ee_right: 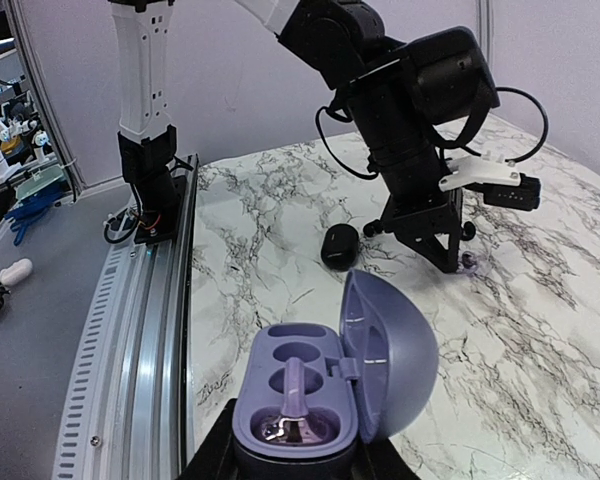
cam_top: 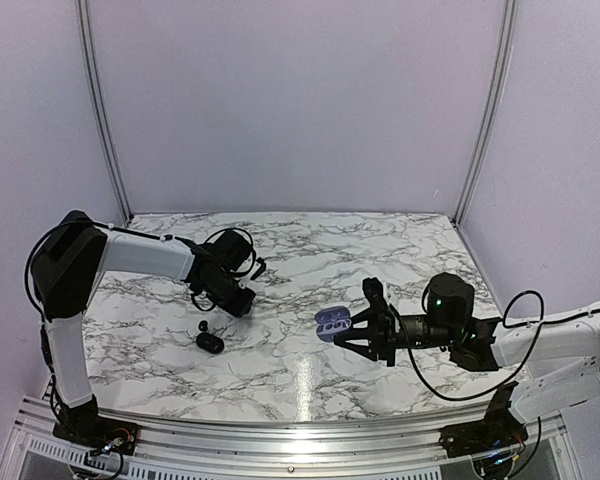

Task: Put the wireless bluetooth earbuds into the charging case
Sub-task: Adjust the left earbud at the center of the board.

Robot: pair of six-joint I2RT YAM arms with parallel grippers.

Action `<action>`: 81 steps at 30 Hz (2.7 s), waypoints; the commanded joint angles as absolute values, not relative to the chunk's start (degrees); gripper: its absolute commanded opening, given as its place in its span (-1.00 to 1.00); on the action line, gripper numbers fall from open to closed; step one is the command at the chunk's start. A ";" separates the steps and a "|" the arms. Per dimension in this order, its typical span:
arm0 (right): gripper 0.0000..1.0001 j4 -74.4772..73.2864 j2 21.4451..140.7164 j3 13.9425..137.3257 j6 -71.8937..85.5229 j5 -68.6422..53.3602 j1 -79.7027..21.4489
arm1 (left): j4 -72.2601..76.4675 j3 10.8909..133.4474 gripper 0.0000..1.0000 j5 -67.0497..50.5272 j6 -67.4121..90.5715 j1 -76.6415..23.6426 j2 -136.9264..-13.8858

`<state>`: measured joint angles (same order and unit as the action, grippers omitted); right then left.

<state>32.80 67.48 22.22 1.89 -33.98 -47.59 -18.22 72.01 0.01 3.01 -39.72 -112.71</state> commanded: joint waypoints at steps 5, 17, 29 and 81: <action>-1.00 34.03 67.65 23.10 1.62 -34.52 -47.10 | -18.06 71.23 -0.48 -0.40 0.64 -38.97 -108.20; -1.00 34.10 67.08 22.94 1.56 -35.00 -47.11 | -30.41 84.53 0.07 -8.76 -12.82 -35.17 -114.06; -1.00 33.93 66.33 22.36 1.32 -34.46 -47.11 | -30.07 88.69 0.17 -18.14 -12.48 -33.60 -122.12; -1.00 33.31 65.59 22.06 1.43 -34.37 -47.11 | -22.35 80.45 -0.40 -23.60 -3.58 -29.09 -116.69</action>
<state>32.73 66.61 22.20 1.52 -34.41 -47.59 -22.28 78.94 -21.17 -3.36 -28.99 -114.59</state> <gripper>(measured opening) 0.282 0.305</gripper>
